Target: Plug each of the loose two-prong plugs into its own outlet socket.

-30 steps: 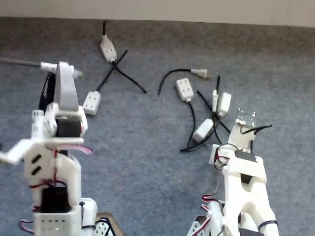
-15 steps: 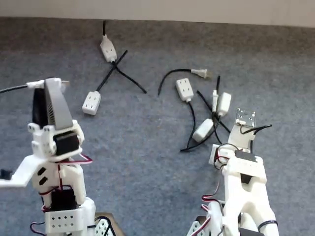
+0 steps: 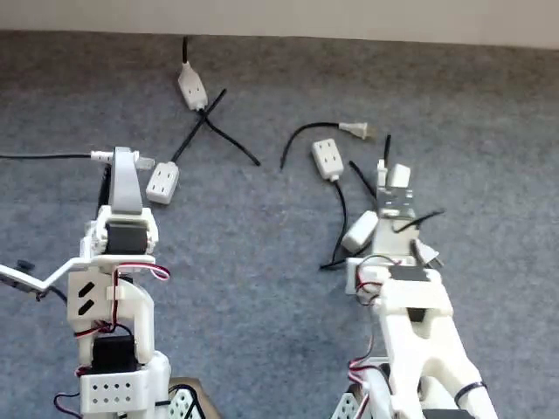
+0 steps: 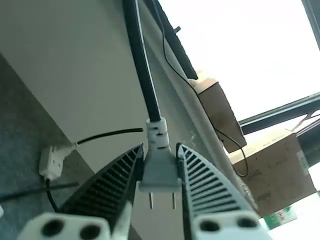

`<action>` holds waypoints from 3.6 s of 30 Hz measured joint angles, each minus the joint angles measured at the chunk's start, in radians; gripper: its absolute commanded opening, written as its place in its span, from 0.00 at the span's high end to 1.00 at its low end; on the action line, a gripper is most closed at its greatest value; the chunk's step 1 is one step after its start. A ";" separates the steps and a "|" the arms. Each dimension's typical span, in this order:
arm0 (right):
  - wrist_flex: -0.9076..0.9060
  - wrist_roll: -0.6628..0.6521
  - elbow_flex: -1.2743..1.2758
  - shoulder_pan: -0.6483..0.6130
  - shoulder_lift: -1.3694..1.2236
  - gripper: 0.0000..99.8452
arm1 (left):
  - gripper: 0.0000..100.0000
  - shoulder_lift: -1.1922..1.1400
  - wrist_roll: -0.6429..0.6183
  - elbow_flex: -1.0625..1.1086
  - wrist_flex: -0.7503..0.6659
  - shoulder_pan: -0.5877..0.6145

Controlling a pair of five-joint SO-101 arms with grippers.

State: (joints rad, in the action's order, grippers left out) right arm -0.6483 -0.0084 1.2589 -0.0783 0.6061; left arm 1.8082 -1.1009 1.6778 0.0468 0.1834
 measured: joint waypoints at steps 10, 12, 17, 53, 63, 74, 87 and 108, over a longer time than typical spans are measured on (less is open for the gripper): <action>-0.298 -0.003 -0.322 -0.368 0.000 0.99 | 0.99 -0.002 -0.437 0.000 0.044 -0.037; -0.362 -0.003 -0.419 -0.445 0.000 0.99 | 0.99 -0.002 -0.437 0.000 0.087 -0.087; -0.482 -0.061 -0.657 -0.552 -0.005 0.99 | 0.99 -0.002 -0.437 0.000 0.173 -0.201; -0.763 -0.055 -1.861 -0.603 -0.962 0.99 | 0.99 -0.002 -0.442 0.002 0.204 -0.256; -0.833 -0.055 -1.998 -0.582 -1.019 0.99 | 0.99 -0.002 -0.442 0.002 0.204 -0.258; -0.804 -0.055 -2.002 -0.582 -1.019 0.99 | 0.99 -0.002 -0.446 0.002 0.204 -0.258; -0.753 -0.055 -2.002 -0.582 -1.019 0.99 | 0.99 0.000 -0.448 0.002 0.203 -0.258; -1.002 -0.055 -2.019 -0.342 -0.956 0.99 | 0.99 -0.002 -0.364 0.000 0.224 -0.262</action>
State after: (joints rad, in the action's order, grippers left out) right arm -1.6502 -0.0637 -0.7603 -0.4204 -0.3498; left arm 1.8067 -1.4645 1.6778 0.2708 -0.0790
